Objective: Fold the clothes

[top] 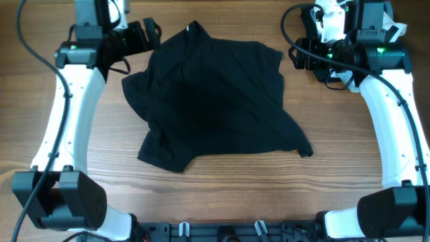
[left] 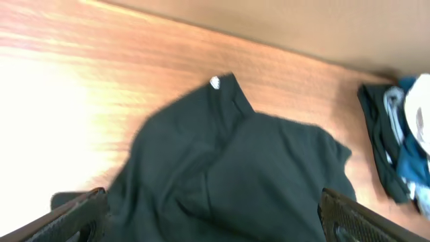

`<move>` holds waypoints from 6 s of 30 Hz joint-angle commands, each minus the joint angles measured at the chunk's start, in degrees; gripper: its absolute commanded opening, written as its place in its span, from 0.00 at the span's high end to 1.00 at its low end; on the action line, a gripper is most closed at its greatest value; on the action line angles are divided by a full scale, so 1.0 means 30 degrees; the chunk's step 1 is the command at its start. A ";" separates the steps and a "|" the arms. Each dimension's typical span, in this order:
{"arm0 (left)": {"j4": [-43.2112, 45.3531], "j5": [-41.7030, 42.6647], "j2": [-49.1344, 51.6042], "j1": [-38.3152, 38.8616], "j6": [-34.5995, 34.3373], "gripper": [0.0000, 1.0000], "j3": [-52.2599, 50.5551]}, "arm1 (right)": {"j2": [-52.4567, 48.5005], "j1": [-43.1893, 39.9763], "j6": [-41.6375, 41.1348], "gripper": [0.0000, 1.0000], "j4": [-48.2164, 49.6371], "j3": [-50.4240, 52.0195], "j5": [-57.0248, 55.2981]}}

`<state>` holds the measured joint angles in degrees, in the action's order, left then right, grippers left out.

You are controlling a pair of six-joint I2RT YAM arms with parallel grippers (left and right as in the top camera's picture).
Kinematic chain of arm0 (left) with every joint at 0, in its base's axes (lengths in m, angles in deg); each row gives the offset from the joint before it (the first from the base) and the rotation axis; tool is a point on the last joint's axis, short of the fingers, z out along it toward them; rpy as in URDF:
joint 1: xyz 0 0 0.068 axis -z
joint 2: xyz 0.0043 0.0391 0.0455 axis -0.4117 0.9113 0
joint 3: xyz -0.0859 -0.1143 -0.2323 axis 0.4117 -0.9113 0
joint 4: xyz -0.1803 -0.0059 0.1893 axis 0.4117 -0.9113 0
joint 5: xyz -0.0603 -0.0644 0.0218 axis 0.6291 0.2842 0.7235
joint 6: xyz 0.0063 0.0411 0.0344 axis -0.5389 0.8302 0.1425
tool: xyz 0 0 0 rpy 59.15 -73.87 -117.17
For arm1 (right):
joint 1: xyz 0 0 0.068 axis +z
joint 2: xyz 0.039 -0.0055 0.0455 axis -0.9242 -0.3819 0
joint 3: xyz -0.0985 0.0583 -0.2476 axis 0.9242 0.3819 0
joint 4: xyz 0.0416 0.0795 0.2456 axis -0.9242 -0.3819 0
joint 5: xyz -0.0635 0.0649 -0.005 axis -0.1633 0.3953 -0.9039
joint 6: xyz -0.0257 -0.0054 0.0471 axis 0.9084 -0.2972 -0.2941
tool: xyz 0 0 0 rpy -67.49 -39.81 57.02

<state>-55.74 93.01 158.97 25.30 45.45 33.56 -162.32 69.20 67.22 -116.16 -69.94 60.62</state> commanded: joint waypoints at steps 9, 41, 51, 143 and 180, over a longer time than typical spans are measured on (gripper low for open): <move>0.2186 -0.0532 0.4277 -0.0408 0.0772 0.00 0.0168 | 0.0306 -0.0073 0.0357 0.18 -0.0160 -0.0364 -0.0240; 0.8961 -0.2885 1.1766 0.0831 0.1865 0.11 0.0168 | -0.1574 -0.0044 0.0342 0.18 0.0117 -0.0240 -0.0240; 0.8837 -0.4284 1.1635 0.0787 0.1683 0.96 0.0168 | -0.1639 0.0036 0.0197 0.23 0.0634 -0.0240 0.0058; 0.6550 -0.3089 1.1963 -0.0561 0.3723 0.96 0.7133 | -0.7643 0.1005 -0.0714 0.42 0.7461 -0.0204 -0.0270; 0.1974 -0.3942 0.6739 0.0204 0.1698 0.96 0.7125 | -1.5074 0.2608 -0.4743 0.63 1.5460 -0.0211 -0.1049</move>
<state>-49.24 83.48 179.86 26.09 51.49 54.20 -203.21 75.80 55.70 -69.04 -71.09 59.35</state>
